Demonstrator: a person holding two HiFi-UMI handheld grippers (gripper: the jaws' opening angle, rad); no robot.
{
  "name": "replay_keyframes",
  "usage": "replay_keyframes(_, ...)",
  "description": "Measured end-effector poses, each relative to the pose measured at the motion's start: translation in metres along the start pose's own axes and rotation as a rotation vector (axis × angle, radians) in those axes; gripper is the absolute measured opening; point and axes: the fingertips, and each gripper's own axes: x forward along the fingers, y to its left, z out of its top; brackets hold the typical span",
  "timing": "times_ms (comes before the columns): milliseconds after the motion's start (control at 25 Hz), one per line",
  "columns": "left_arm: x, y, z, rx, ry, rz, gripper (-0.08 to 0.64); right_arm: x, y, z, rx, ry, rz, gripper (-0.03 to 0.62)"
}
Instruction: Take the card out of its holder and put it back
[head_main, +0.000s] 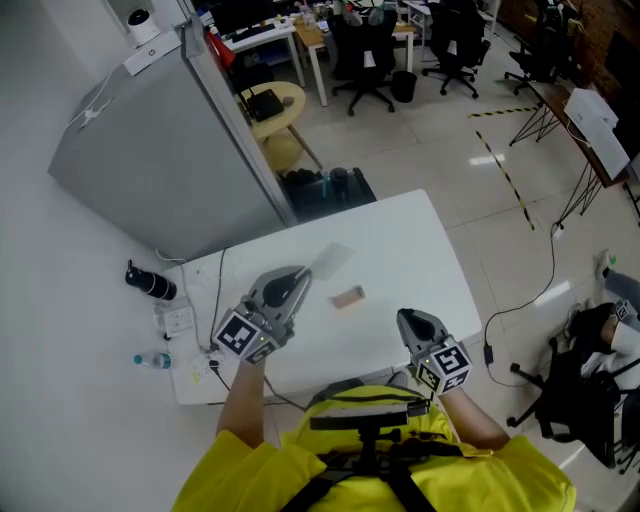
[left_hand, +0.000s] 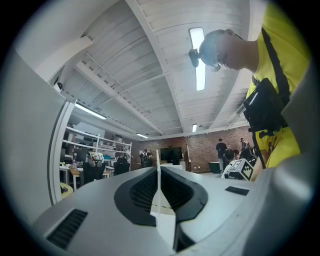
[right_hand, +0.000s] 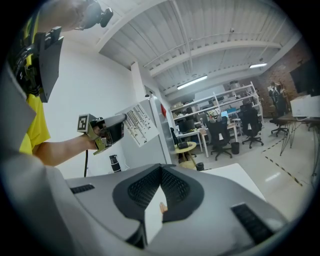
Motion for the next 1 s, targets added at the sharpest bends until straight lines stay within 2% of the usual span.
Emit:
replay_keyframes(240,0.003,0.007,-0.016,-0.024,0.020,-0.019,0.014,0.006,-0.001,-0.002,0.003,0.008,0.003,0.006)
replay_keyframes(400,0.004,0.012,-0.043,-0.068,0.048,-0.044,0.014,0.011,0.002,-0.009,0.019,0.032,0.000,0.006)
replay_keyframes(520,0.009,0.023,-0.082,-0.056,0.102,-0.059,0.014,0.018,0.001,-0.016,0.025,0.055,0.002,0.006)
replay_keyframes(640,0.011,0.030,-0.141,-0.042,0.189,-0.084,0.014,0.023,0.001,-0.030,0.041,0.090,-0.004,0.006)
replay_keyframes(840,0.013,0.029,-0.220,-0.097,0.287,-0.152,0.014,0.024,-0.005,-0.052,0.076,0.134,-0.031,0.006)
replay_keyframes(1000,0.019,0.031,-0.252,-0.136,0.279,-0.169,0.014,0.026,-0.008,-0.064,0.093,0.158,-0.048,0.006)
